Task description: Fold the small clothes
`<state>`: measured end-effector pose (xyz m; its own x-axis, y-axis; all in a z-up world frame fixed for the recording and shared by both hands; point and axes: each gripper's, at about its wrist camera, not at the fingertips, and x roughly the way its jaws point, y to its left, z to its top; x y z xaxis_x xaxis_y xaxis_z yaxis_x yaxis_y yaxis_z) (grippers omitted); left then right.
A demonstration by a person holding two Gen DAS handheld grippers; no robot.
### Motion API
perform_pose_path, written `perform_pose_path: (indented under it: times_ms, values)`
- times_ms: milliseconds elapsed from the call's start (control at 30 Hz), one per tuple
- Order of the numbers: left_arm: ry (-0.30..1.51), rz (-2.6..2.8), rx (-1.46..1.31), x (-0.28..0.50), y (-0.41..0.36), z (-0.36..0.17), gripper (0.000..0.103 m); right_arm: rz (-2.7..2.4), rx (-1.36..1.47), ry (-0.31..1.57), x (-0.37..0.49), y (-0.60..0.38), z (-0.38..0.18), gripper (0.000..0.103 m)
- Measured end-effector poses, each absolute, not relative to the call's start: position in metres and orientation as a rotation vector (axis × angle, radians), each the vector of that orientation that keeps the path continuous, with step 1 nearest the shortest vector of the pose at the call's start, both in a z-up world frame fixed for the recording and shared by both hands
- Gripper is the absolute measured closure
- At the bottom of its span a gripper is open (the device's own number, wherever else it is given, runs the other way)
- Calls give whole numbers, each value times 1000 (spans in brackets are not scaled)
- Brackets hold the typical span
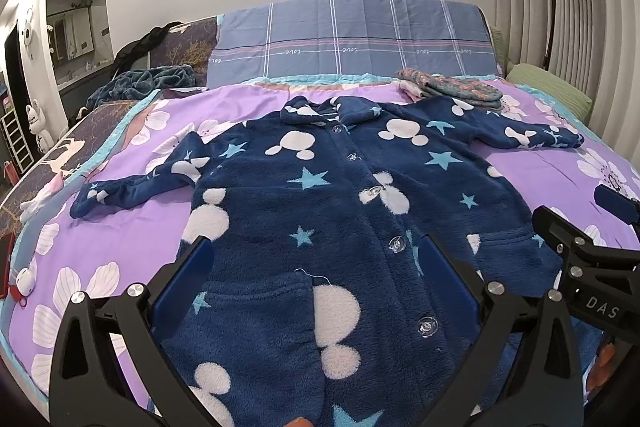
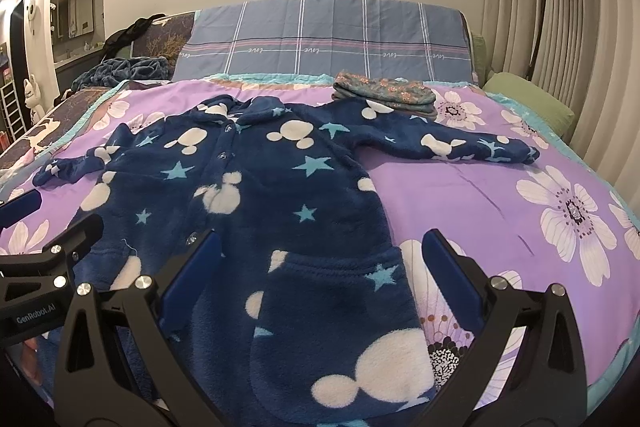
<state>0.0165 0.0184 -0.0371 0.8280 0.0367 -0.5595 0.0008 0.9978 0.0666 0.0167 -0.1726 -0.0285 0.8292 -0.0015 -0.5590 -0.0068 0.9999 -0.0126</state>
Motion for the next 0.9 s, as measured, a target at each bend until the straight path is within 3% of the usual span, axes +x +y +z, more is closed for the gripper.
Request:
perform_pose_path:
  times_ms: [900]
  values:
    - [635, -92, 54, 22, 7, -34, 1, 24, -9, 635, 28, -170, -35, 2]
